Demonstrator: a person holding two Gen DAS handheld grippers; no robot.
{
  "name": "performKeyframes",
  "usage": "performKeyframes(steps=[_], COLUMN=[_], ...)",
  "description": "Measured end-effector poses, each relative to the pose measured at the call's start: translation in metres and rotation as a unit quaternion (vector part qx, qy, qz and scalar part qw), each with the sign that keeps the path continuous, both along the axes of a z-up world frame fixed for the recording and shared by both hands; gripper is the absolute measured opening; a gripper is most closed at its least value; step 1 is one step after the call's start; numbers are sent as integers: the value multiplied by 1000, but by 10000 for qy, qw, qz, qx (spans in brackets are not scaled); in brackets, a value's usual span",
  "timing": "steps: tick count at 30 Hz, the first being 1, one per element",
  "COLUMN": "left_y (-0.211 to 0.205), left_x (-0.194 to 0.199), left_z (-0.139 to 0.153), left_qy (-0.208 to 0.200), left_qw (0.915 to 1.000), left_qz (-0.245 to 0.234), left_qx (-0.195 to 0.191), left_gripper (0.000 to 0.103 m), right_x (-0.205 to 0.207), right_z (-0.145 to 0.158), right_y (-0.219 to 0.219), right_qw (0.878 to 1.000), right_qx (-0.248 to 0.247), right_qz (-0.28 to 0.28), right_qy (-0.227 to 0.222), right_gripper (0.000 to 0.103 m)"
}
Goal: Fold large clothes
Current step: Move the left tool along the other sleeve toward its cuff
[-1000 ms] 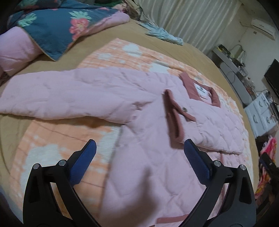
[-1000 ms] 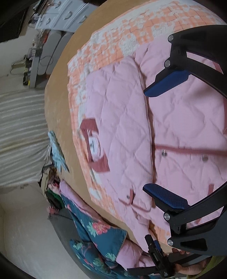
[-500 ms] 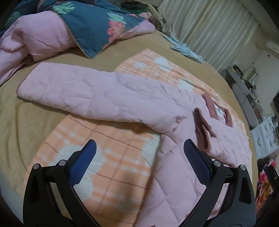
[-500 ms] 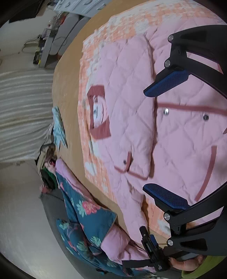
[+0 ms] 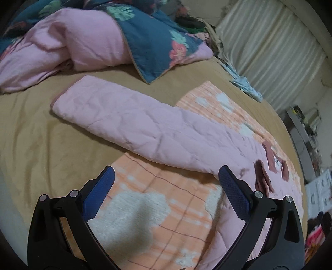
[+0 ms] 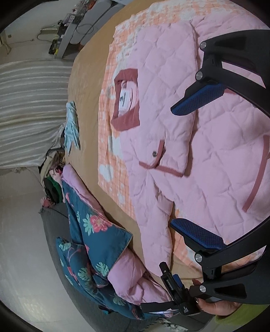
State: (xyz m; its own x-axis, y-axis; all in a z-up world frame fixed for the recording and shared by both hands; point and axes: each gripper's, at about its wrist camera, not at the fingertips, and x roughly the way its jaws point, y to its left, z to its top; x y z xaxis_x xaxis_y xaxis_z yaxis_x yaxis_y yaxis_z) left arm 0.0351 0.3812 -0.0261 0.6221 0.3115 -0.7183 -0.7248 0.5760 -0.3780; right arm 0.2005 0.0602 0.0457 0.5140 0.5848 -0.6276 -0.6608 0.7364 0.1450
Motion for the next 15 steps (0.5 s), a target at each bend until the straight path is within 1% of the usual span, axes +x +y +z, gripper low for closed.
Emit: performKeyframes(steps=[9,13,15], left_y=[27,41,50], left_x=[-14,-16,-18], left_z=[-18,-32,-40], left_qy=[-66,-138,-165], left_qw=[9983,9960,9937], left_qz=[482,653,772], left_qx=[-320,-588,-790], left_gripper=[94,94,94], right_x=[2,3,4], right_z=[-10,-20,-24], right_y=[44,60,64], right_qw=[9994,9989,9988], right_qx=[-137,-234,-256], right_qz=[313,391,395], right_qy=[68,111,138], right_gripper=[99,99,99])
